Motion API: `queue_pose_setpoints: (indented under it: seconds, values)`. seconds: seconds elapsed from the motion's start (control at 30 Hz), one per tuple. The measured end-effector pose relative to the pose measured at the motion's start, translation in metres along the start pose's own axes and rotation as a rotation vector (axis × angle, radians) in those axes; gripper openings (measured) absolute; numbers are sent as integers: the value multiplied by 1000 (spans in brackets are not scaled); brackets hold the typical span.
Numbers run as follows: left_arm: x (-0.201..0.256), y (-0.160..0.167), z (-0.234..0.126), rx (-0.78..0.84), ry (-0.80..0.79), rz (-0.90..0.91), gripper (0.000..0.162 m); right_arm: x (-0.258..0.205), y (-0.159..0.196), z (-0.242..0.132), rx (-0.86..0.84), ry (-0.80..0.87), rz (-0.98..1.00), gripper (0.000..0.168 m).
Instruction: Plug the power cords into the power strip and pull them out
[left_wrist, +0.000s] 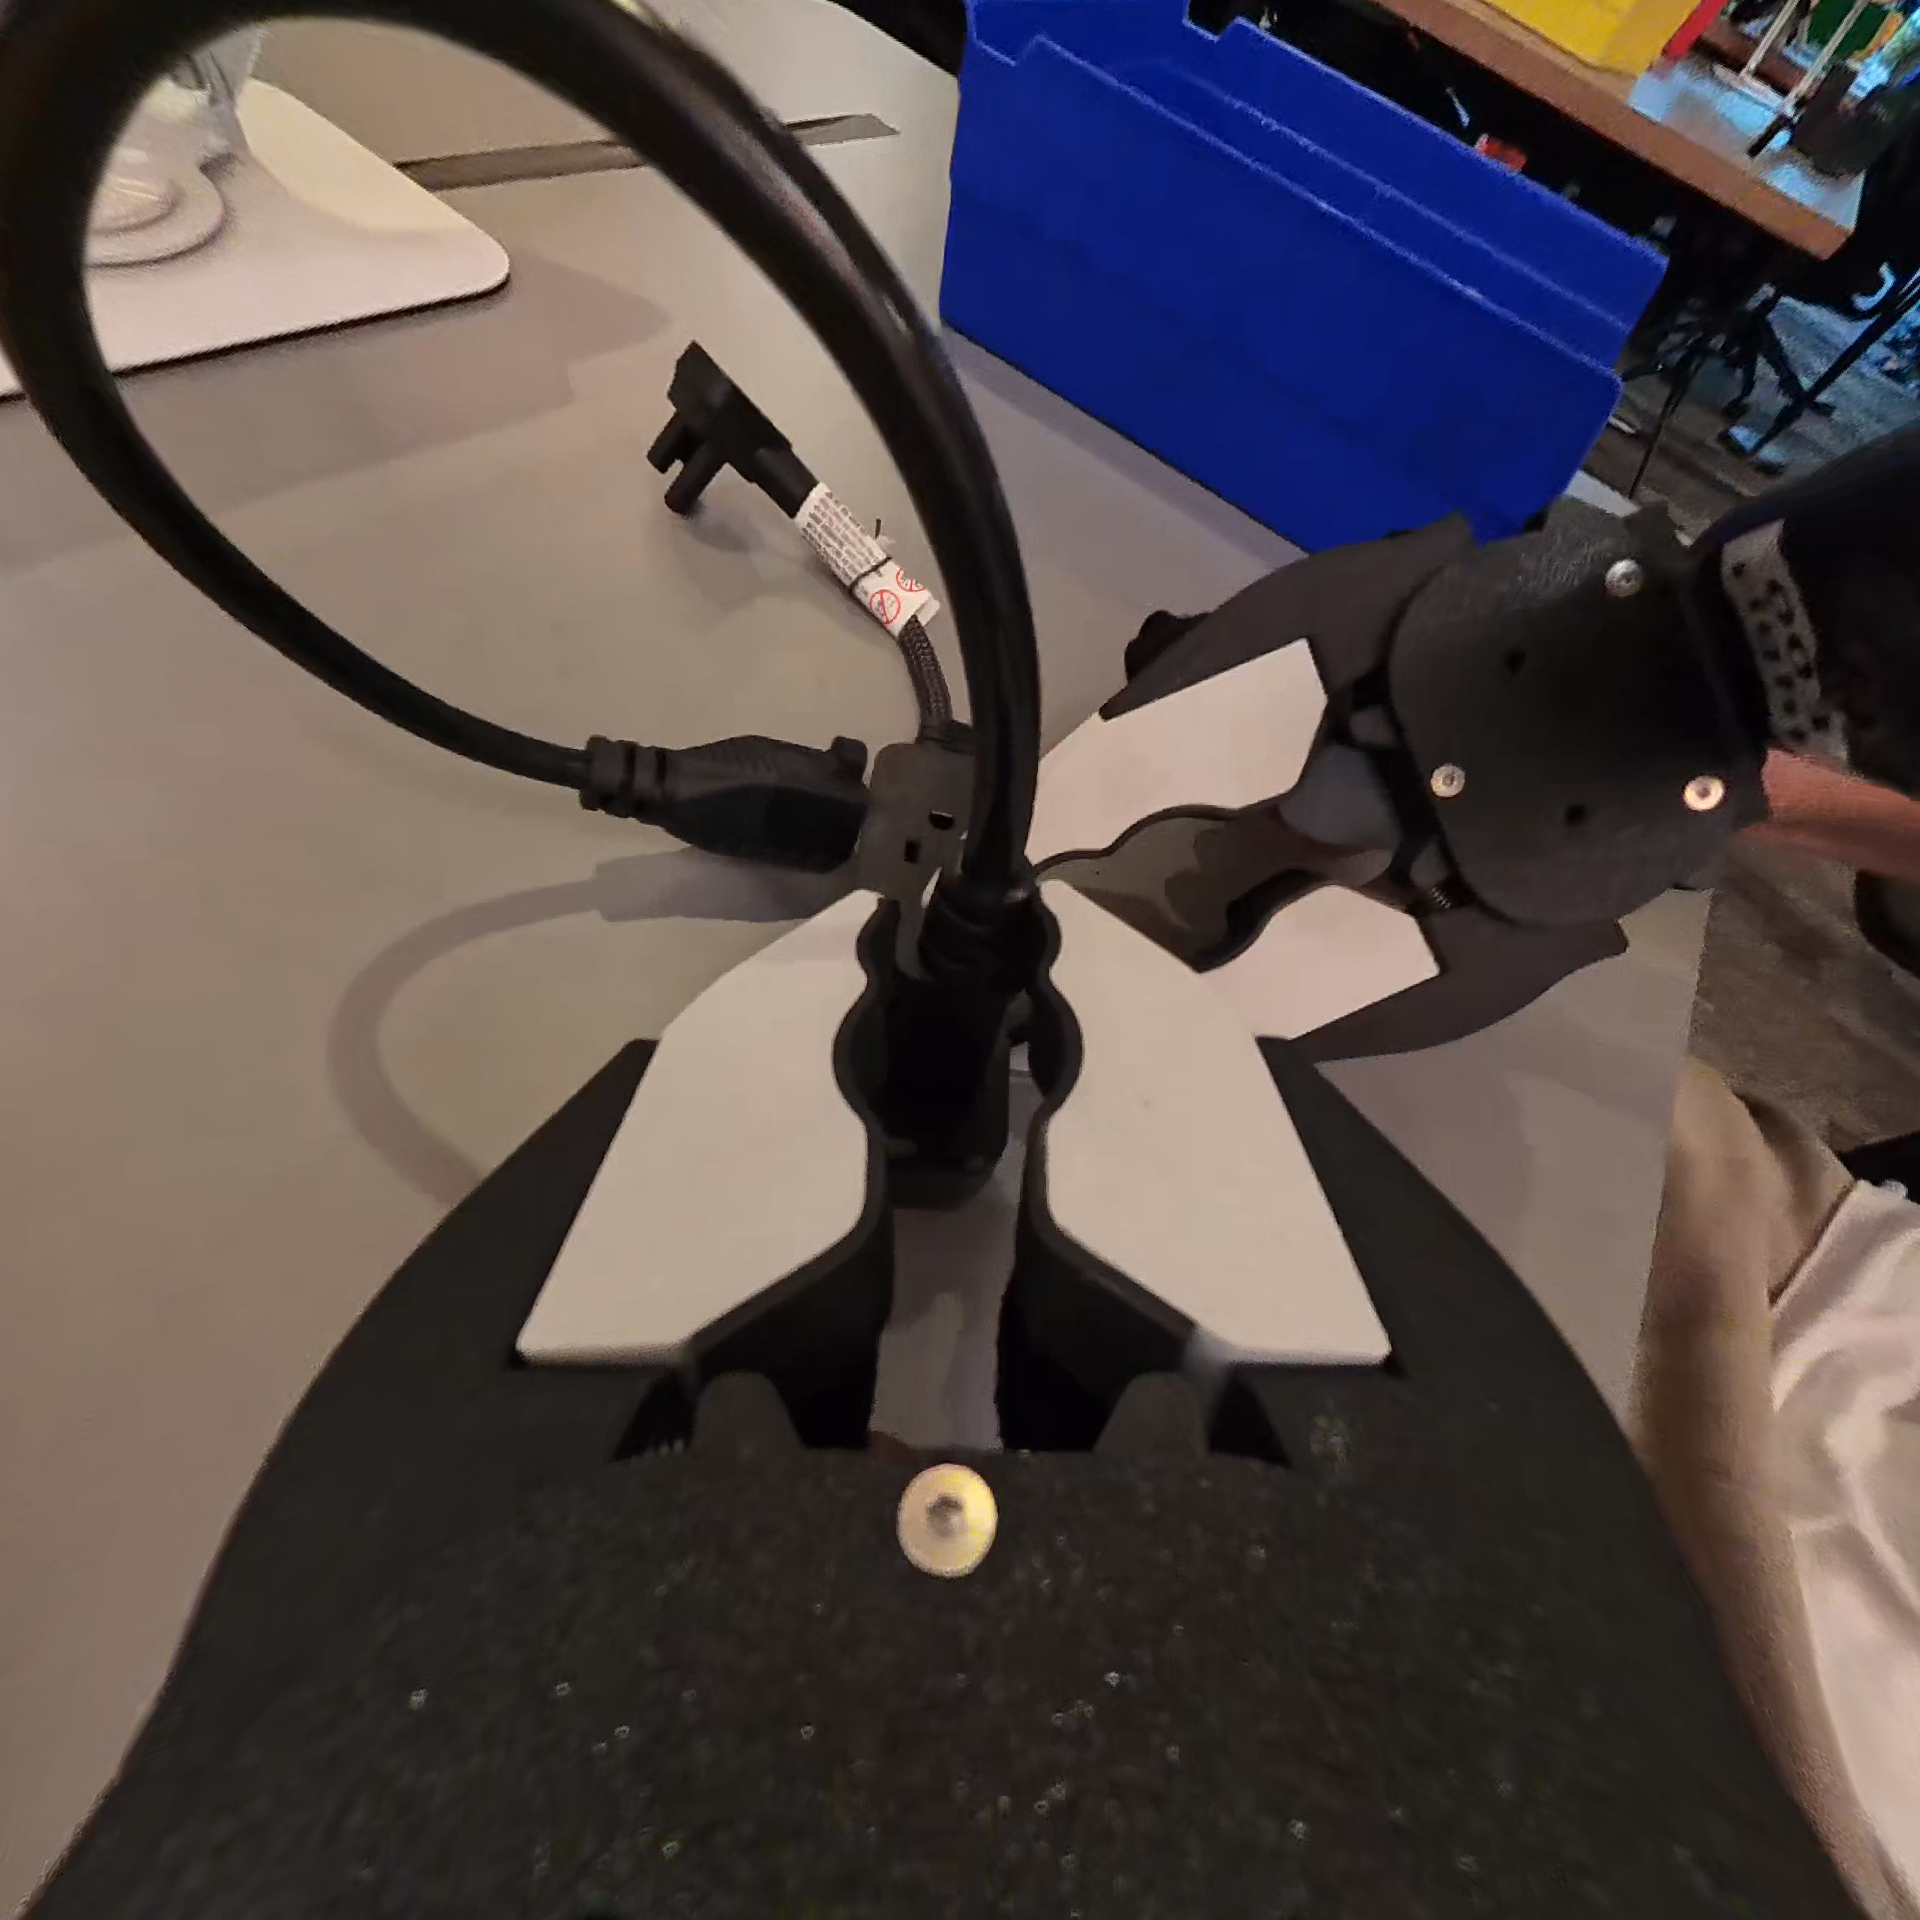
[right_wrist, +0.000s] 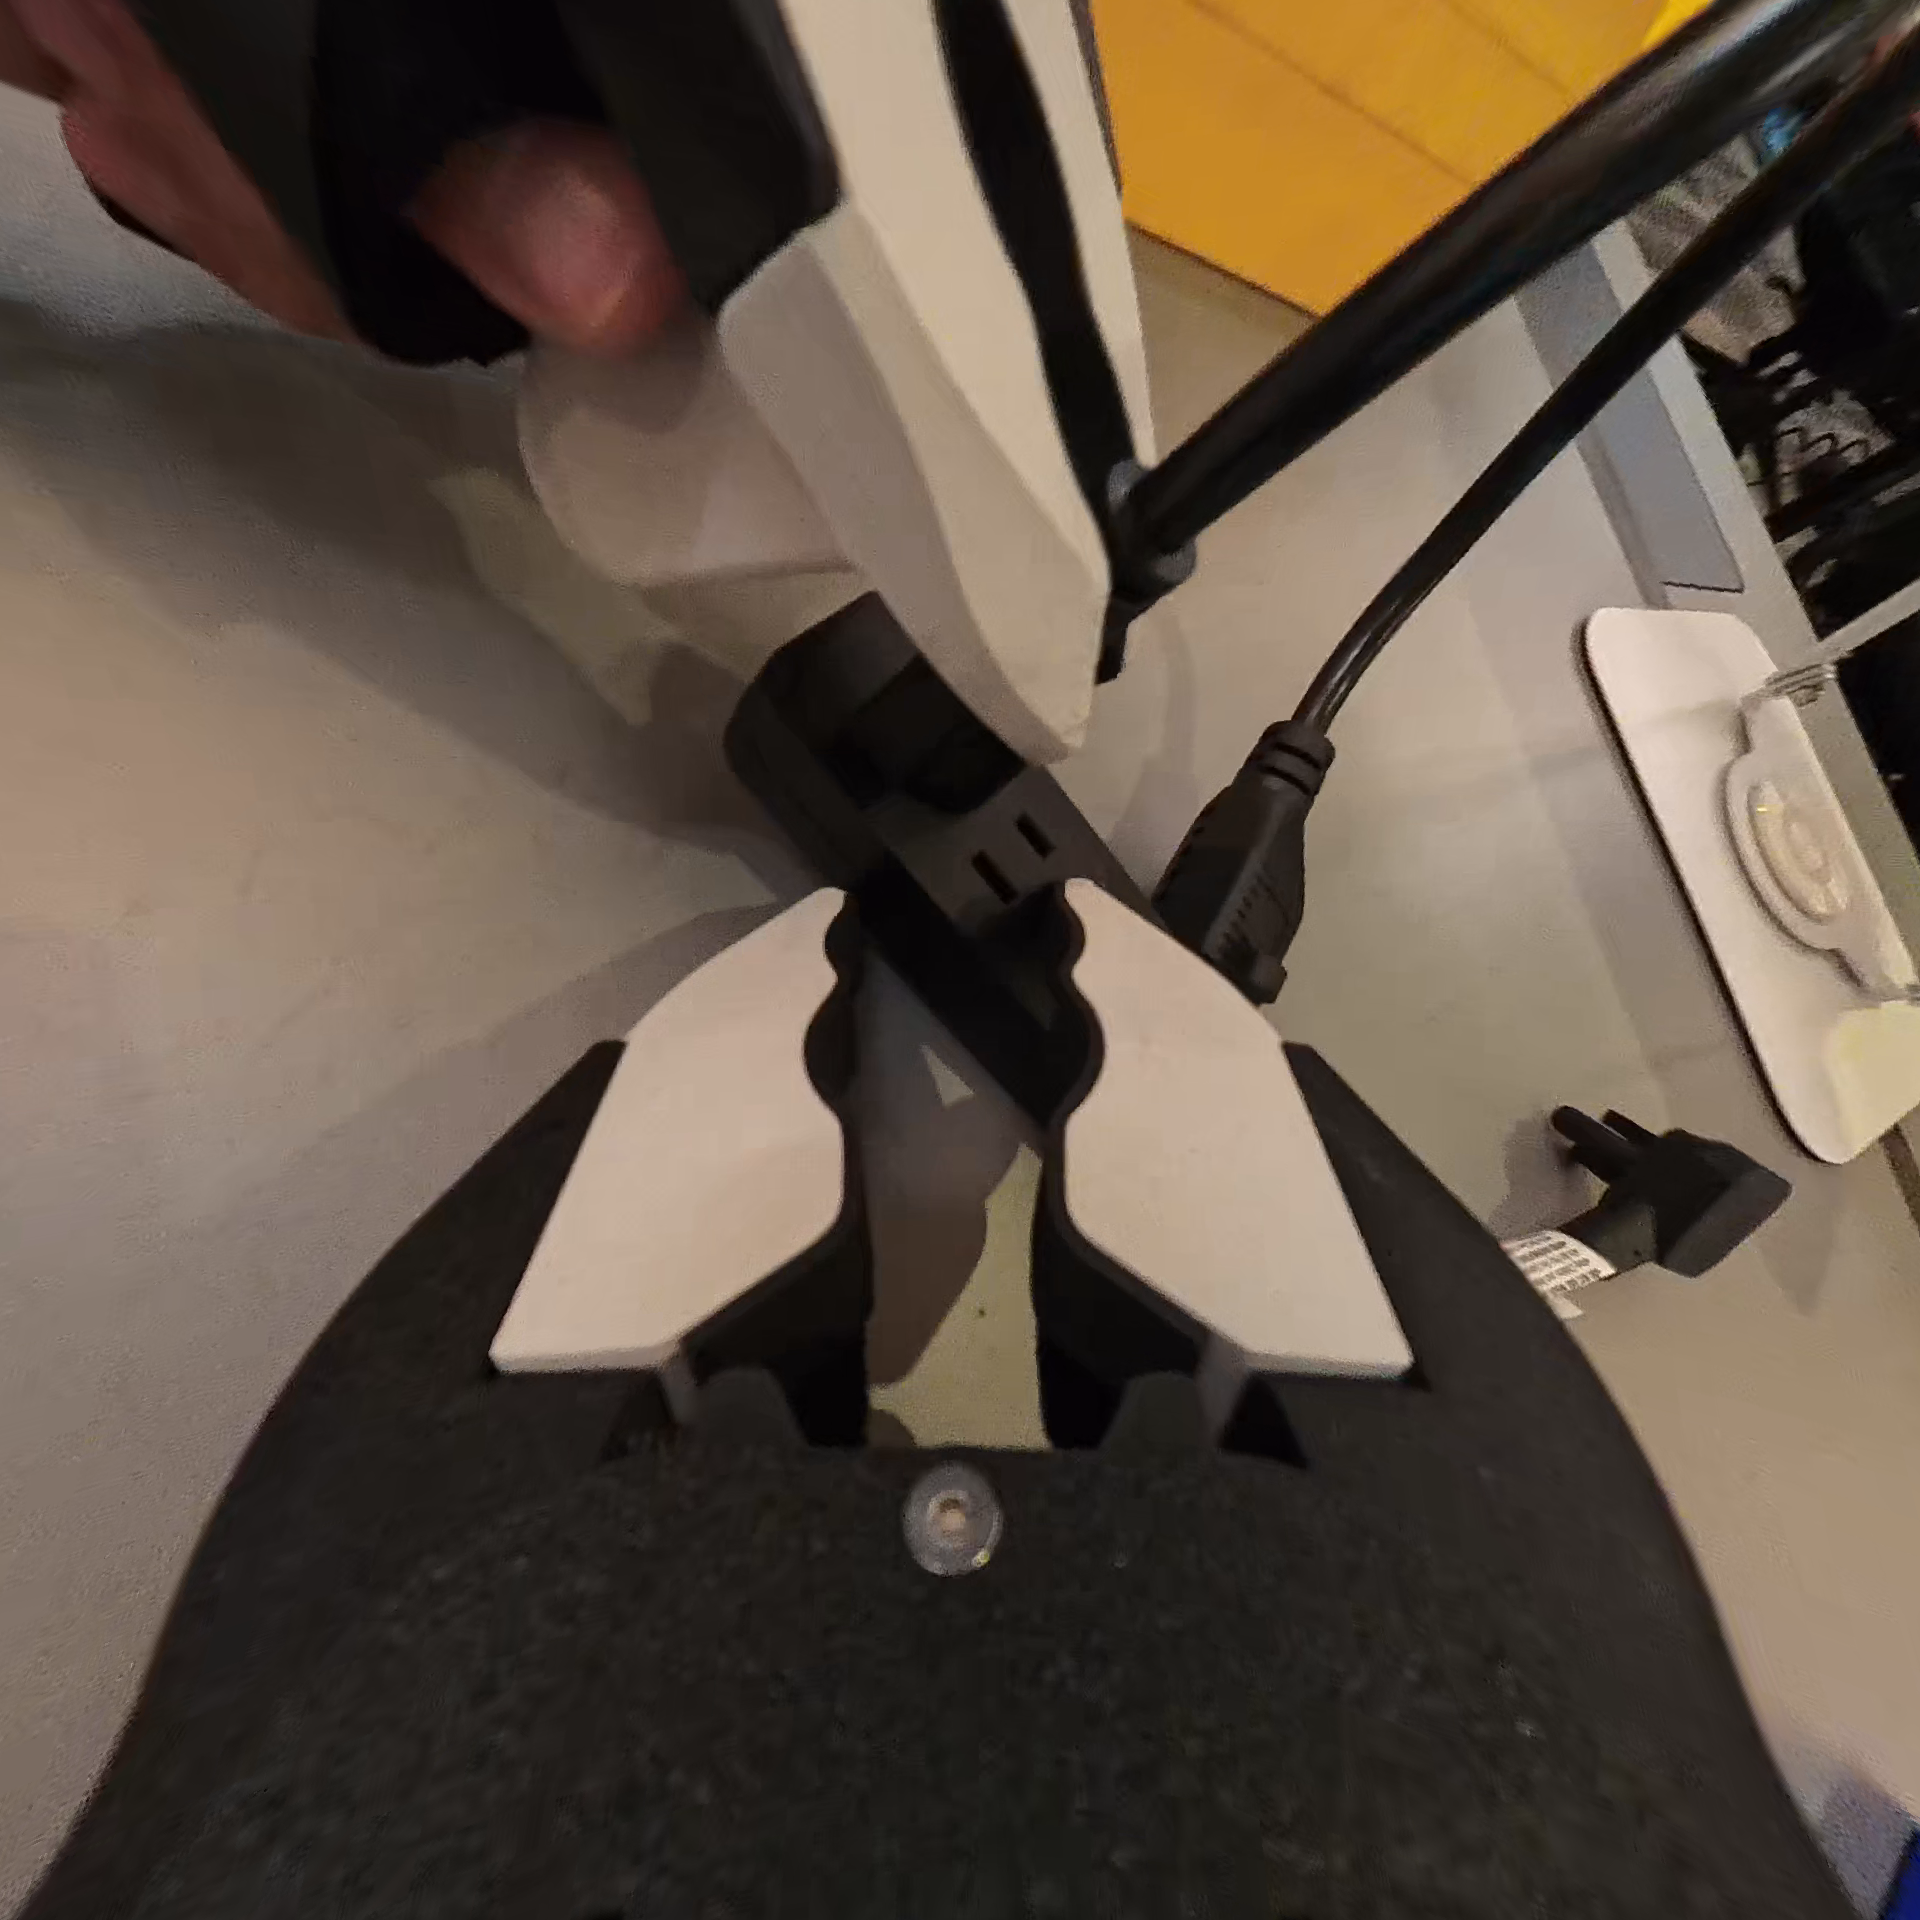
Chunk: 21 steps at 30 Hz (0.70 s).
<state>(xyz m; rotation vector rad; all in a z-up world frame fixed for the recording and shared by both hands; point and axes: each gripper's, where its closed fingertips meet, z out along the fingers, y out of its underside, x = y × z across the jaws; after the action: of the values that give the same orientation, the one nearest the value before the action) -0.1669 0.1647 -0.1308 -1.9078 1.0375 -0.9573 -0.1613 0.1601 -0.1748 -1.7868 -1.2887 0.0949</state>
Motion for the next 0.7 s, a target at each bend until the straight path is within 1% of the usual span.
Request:
queue_pose_setpoints:
  seconds: [0.1,0.17,0.23,0.27,0.3,0.37,0.43,0.5,0.53,0.57,0.6,0.63,0.7]
  values:
    - [0,-3,-2,2,0,19,22,1,-4,-2,22,-3,8,33]
    - [0,0,0,2,5,21,22,2,-3,-3,12,-39,76,30]
    - [-2,8,1,-34,-1,34,23,2,-3,-8,20,-54,100,24]
    - [-2,11,1,-43,-3,45,23,2,-4,-12,31,-63,138,21]
    - [-2,12,0,-32,-1,48,23,-2,-8,-17,51,-108,192,18]
    - [-5,10,-1,-10,-16,42,24,-8,-28,-37,178,-221,351,17]
    - [-10,8,-3,5,-49,37,24,-9,-50,-63,338,-345,565,23]
    - [-14,10,-4,4,-73,35,26,-10,-74,-99,539,-556,802,28]
    - [-15,11,-4,-1,-80,34,27,-8,-83,-117,637,-660,903,32]
    - [-17,14,-4,-11,-90,34,27,-4,-89,-132,716,-727,973,42]
    - [-18,19,-3,-31,-100,36,27,-2,-94,-147,801,-776,1012,53]
    - [-19,24,-3,-61,-108,45,27,-1,-98,-163,885,-820,1028,56]
    - [-19,31,-2,-94,-118,62,28,-1,-103,-185,994,-874,1046,74]
